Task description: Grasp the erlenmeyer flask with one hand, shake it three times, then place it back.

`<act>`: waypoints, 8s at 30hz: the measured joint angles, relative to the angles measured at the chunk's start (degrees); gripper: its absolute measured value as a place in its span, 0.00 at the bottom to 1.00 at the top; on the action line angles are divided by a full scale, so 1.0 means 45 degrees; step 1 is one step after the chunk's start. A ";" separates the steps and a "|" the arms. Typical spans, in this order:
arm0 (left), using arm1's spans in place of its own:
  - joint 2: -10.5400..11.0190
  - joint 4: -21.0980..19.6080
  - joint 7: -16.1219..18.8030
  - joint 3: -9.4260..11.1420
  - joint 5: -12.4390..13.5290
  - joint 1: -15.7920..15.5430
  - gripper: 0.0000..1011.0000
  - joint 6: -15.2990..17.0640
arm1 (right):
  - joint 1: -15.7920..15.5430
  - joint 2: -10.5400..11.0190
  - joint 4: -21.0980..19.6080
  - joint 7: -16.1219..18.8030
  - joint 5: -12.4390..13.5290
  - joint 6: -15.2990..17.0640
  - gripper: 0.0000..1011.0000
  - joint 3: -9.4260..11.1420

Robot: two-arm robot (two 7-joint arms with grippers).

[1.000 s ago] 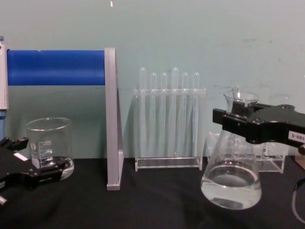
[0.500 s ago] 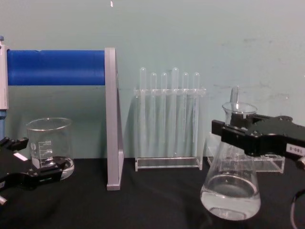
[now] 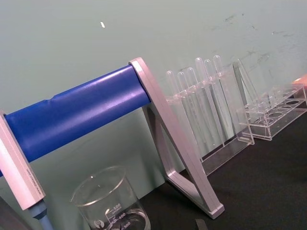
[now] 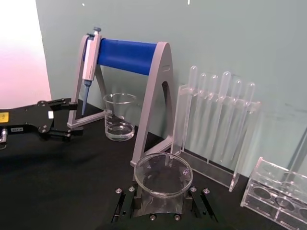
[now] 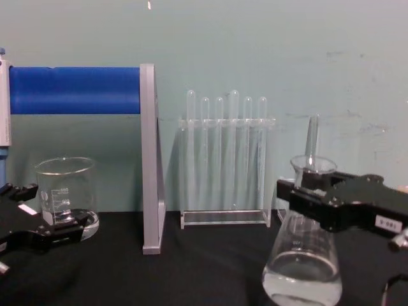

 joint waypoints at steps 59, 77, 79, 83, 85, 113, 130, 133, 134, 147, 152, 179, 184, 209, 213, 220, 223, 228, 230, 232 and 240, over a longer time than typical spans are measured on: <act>0.0000 0.0000 0.0000 -0.0001 0.0000 -0.0001 0.99 0.0000 | -0.0218 -0.0355 0.0881 0.0203 -0.0725 -0.0486 0.45 -0.0318; 0.0000 0.0000 0.0000 0.0000 0.0000 0.0000 0.99 0.0000 | -0.0211 -0.0354 0.0880 0.0205 -0.0725 -0.0476 0.59 -0.0314; 0.0000 0.0000 0.0000 0.0000 -0.0001 0.0000 0.99 0.0000 | -0.0210 -0.0354 0.0880 0.0205 -0.0725 -0.0476 0.68 -0.0314; 0.0000 0.0000 0.0000 0.0000 0.0000 -0.0001 0.99 0.0000 | -0.0210 -0.0354 0.0880 0.0205 -0.0724 -0.0478 0.81 -0.0314; 0.0000 0.0000 0.0000 0.0000 0.0000 0.0000 0.99 0.0000 | -0.0210 -0.0354 0.0880 0.0206 -0.0724 -0.0479 0.86 -0.0314; 0.0000 0.0000 0.0000 0.0000 0.0000 0.0000 0.99 0.0000 | -0.0721 0.0412 0.0338 0.0956 -0.0014 -0.0503 0.99 -0.0032; 0.0000 0.0000 0.0000 -0.0001 0.0000 -0.0001 0.99 0.0000 | -0.2238 0.2104 -0.0620 0.1541 0.0886 -0.1121 0.99 0.0760; 0.0000 0.0000 0.0000 0.0000 0.0000 0.0000 0.99 0.0000 | -0.2282 0.2139 -0.0587 0.1250 0.0876 -0.1182 0.99 0.0983; 0.0000 0.0000 0.0000 0.0000 0.0000 0.0000 0.99 0.0000 | -0.2277 0.2120 -0.0548 0.1135 0.0860 -0.1184 0.99 0.1045; 0.0000 0.0000 0.0000 0.0000 0.0000 0.0000 0.99 0.0000 | -0.1099 0.0784 0.0953 -0.1544 -0.1078 -0.1412 0.99 0.1603; 0.0000 0.0000 0.0000 -0.0001 0.0000 0.0000 0.99 0.0000 | -0.0396 0.0170 0.1777 -0.2498 -0.2281 -0.1872 0.99 0.1432; 0.0000 0.0001 0.0000 0.0000 0.0000 -0.0001 0.99 0.0000 | 0.0468 -0.0616 0.3102 -0.3756 -0.4428 -0.2520 0.99 0.1033; 0.0000 0.0000 0.0000 0.0000 0.0000 -0.0001 0.99 0.0000 | 0.0456 -0.0607 0.3084 -0.3744 -0.4396 -0.2516 0.99 0.1033; 0.0000 0.0000 0.0000 0.0000 0.0000 0.0000 0.99 0.0000 | 0.0437 -0.0585 0.3050 -0.3715 -0.4349 -0.2496 0.99 0.1034; 0.0000 0.0000 0.0000 -0.0001 0.0000 -0.0001 0.99 0.0000 | 0.0437 -0.0585 0.3051 -0.3715 -0.4347 -0.2496 0.99 0.1033; 0.0000 0.0000 0.0000 -0.0001 0.0000 -0.0001 0.99 0.0000 | 0.0436 -0.0585 0.3051 -0.3715 -0.4346 -0.2496 0.99 0.1034; 0.0000 0.0000 0.0000 -0.0001 0.0000 -0.0001 0.99 0.0000 | 0.0436 -0.0585 0.3050 -0.3715 -0.4347 -0.2497 0.99 0.1033; 0.0000 0.0000 0.0000 0.0000 -0.0001 0.0000 0.99 0.0000 | 0.0437 -0.0585 0.3050 -0.3716 -0.4346 -0.2497 0.99 0.1033; 0.0000 0.0000 0.0000 0.0000 0.0000 0.0000 0.99 0.0000 | 0.0436 -0.0586 0.3051 -0.3715 -0.4347 -0.2497 0.99 0.1034; 0.0000 0.0000 0.0000 0.0000 0.0000 0.0000 0.99 0.0000 | 0.0436 -0.0585 0.3050 -0.3715 -0.4346 -0.2497 0.99 0.1034; -0.0001 0.0000 0.0000 0.0000 0.0000 0.0000 0.99 0.0000 | 0.0436 -0.0585 0.3051 -0.3716 -0.4347 -0.2498 0.99 0.1033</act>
